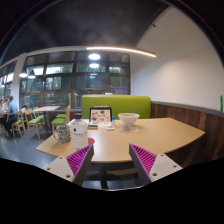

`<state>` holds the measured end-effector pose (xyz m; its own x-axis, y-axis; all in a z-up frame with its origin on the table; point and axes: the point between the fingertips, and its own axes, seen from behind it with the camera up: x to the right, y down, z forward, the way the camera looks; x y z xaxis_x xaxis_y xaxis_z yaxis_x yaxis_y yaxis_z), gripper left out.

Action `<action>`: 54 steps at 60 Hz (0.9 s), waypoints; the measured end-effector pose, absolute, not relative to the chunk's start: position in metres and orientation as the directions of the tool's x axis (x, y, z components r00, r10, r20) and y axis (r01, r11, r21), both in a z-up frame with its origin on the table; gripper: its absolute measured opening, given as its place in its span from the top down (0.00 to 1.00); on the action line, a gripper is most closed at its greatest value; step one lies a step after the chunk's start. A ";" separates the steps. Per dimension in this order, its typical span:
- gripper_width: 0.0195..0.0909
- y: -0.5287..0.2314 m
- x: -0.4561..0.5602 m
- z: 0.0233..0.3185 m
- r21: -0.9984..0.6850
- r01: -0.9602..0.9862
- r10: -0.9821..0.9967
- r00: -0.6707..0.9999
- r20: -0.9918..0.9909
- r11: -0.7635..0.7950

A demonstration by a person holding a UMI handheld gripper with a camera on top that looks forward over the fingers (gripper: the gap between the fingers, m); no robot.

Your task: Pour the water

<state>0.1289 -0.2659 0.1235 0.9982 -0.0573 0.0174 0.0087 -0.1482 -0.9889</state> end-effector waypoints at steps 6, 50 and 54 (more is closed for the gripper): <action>0.15 -0.263 0.121 0.118 -0.988 -0.015 -0.040 0.999 -0.009 -0.155; 0.14 -0.101 0.000 0.090 -0.992 0.052 0.080 0.996 0.043 -0.113; 0.27 -0.082 -0.004 0.085 -0.993 0.041 0.061 0.998 0.035 -0.108</action>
<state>-0.0042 -0.0824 0.0849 0.9975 0.0610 0.0349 0.0413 -0.1075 -0.9933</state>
